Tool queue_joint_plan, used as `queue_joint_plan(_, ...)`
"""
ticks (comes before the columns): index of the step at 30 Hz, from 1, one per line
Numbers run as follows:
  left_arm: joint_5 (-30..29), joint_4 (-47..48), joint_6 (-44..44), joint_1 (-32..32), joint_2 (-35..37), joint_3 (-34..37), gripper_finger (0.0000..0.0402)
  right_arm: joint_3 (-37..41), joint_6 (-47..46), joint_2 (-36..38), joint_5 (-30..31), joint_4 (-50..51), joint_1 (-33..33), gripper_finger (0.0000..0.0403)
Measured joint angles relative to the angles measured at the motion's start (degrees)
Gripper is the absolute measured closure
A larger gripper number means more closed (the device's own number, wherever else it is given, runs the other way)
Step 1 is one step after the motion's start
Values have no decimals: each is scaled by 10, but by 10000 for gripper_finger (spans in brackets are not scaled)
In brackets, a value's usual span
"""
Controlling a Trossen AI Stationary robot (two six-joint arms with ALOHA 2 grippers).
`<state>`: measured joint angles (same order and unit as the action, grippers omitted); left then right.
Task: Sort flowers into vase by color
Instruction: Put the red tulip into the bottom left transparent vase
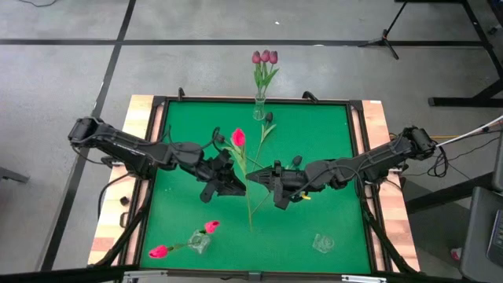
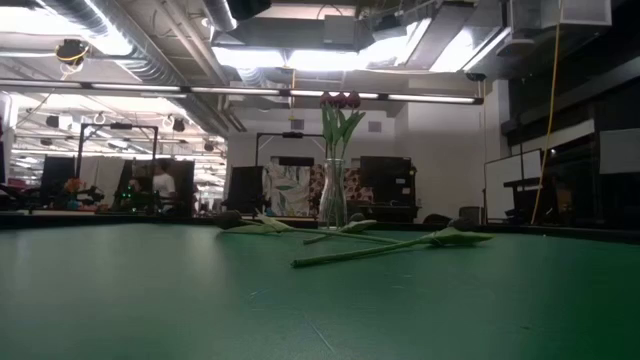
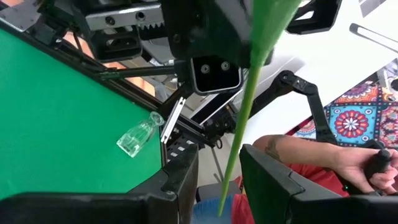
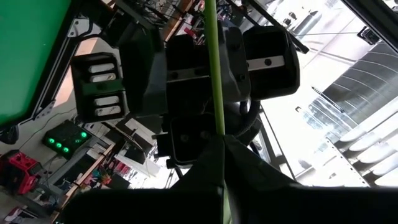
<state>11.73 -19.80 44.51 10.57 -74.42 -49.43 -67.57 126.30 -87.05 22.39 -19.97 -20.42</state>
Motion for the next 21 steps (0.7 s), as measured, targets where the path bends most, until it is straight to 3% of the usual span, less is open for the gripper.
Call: queue_joint_plan(21,7,-2,-15,-1,-19,0,285,0,-7,-3,-11,9,14,403)
